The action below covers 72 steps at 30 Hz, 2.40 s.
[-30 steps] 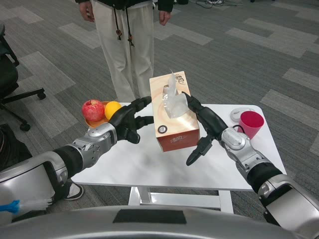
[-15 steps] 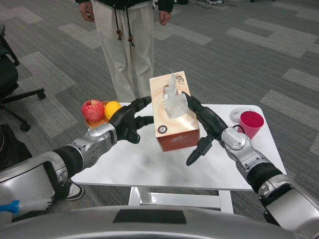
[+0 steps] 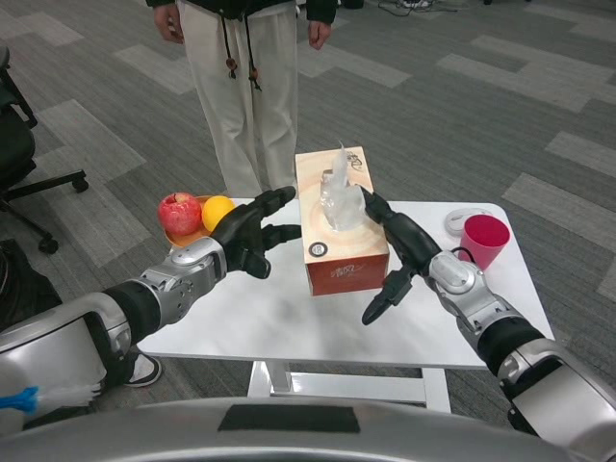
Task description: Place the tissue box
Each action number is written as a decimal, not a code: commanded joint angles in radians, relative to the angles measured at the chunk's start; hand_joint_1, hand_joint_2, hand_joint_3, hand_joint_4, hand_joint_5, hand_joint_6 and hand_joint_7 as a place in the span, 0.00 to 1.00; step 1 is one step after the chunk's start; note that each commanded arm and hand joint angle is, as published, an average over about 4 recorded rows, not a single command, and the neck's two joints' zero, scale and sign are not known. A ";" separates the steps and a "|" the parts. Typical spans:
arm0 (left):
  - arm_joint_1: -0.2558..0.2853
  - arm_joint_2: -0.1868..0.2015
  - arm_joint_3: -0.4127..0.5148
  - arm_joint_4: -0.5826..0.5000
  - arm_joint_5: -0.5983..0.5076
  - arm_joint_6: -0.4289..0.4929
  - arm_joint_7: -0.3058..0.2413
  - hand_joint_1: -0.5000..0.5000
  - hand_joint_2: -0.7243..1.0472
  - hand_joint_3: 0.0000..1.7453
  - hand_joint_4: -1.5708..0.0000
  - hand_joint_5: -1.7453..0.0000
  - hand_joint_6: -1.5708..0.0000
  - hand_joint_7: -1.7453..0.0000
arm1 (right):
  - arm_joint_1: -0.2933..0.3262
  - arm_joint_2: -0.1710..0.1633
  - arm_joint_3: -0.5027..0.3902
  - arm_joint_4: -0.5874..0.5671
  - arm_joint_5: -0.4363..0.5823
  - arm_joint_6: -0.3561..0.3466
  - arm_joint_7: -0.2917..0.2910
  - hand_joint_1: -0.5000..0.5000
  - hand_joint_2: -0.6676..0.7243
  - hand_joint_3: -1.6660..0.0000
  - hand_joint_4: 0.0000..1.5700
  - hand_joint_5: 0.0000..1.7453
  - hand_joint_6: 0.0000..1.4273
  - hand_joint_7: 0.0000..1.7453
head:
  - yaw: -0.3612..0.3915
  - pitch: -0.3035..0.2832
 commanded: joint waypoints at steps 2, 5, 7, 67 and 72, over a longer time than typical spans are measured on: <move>-0.021 -0.037 0.014 -0.025 0.002 -0.033 -0.038 1.00 0.05 0.05 1.00 0.41 1.00 0.88 | -0.001 0.046 0.039 0.017 -0.006 -0.020 0.037 0.42 0.59 0.90 0.00 0.06 0.00 0.00 | 0.000 -0.001; -0.020 -0.037 0.014 -0.014 0.001 -0.033 -0.038 1.00 0.05 0.05 1.00 0.41 1.00 0.88 | -0.003 0.047 0.042 0.035 -0.007 -0.020 0.037 0.42 0.59 0.90 0.00 0.06 0.00 0.00 | 0.000 -0.001; -0.020 -0.038 0.013 -0.005 0.000 -0.033 -0.038 1.00 0.05 0.05 1.00 0.41 1.00 0.88 | -0.004 0.048 0.044 0.047 -0.007 -0.020 0.037 0.42 0.59 0.90 0.00 0.06 0.00 0.00 | 0.000 -0.001; -0.033 -0.058 -0.069 0.240 -0.012 -0.007 -0.033 1.00 0.09 0.00 1.00 0.53 1.00 0.88 | -0.063 0.060 0.117 0.263 -0.008 -0.014 0.014 0.42 0.59 0.90 0.00 0.06 0.00 0.00 | 0.010 -0.013; -0.033 -0.058 -0.068 0.246 -0.015 -0.006 -0.033 1.00 0.06 0.04 1.00 0.53 1.00 0.88 | -0.062 0.061 0.092 0.263 -0.009 -0.016 0.013 0.42 0.59 0.90 0.00 0.06 0.00 0.00 | 0.011 -0.013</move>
